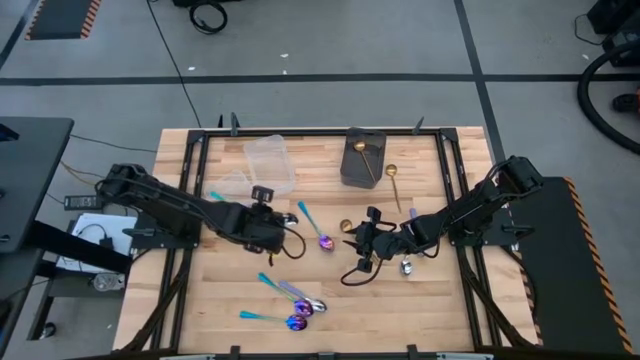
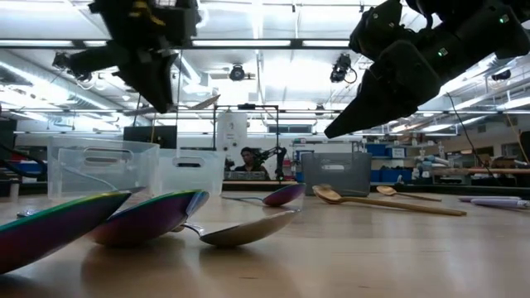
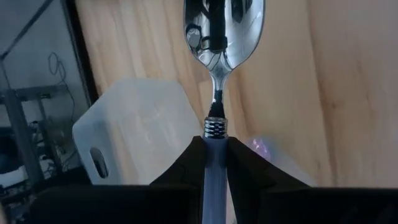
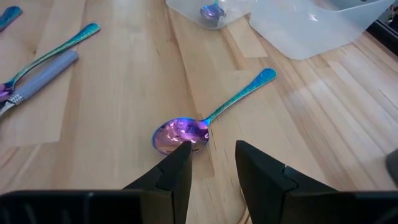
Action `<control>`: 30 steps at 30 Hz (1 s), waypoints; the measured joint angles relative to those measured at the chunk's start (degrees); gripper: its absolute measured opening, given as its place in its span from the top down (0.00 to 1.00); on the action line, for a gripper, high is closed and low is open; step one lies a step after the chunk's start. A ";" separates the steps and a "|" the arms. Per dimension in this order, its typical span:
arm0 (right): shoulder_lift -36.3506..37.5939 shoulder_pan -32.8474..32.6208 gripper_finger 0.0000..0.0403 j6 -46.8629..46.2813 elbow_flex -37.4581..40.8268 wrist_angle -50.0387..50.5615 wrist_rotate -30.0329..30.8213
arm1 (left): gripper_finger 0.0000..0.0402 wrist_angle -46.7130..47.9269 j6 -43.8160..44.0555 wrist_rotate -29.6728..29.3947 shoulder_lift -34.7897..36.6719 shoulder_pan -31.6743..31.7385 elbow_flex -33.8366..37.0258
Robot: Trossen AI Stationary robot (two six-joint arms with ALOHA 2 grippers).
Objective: Sort silverware by color (type)
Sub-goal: Put the purple spoon into the right transparent bin
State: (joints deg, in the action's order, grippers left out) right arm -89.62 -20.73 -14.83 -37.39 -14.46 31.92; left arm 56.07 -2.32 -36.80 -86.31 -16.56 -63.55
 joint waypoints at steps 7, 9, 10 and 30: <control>0.00 0.01 0.67 0.28 -0.01 -1.25 -0.08 | 0.88 -6.88 -6.77 -5.09 5.66 3.21 6.38; 0.00 0.00 0.67 0.36 0.00 -1.31 -0.22 | 0.88 -8.74 -9.01 -5.68 6.64 4.67 7.87; 0.00 0.00 0.67 0.39 -0.02 -1.31 -0.26 | 0.88 -9.92 -10.31 -6.20 7.02 5.31 8.55; 0.00 0.00 0.67 1.51 0.00 -2.14 -0.48 | 0.88 -26.93 -15.76 -2.16 10.06 22.51 17.88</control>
State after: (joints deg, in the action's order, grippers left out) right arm -89.62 -20.73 -13.32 -37.39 -16.60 31.44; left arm 29.14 -18.09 -38.96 -76.25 5.95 -45.67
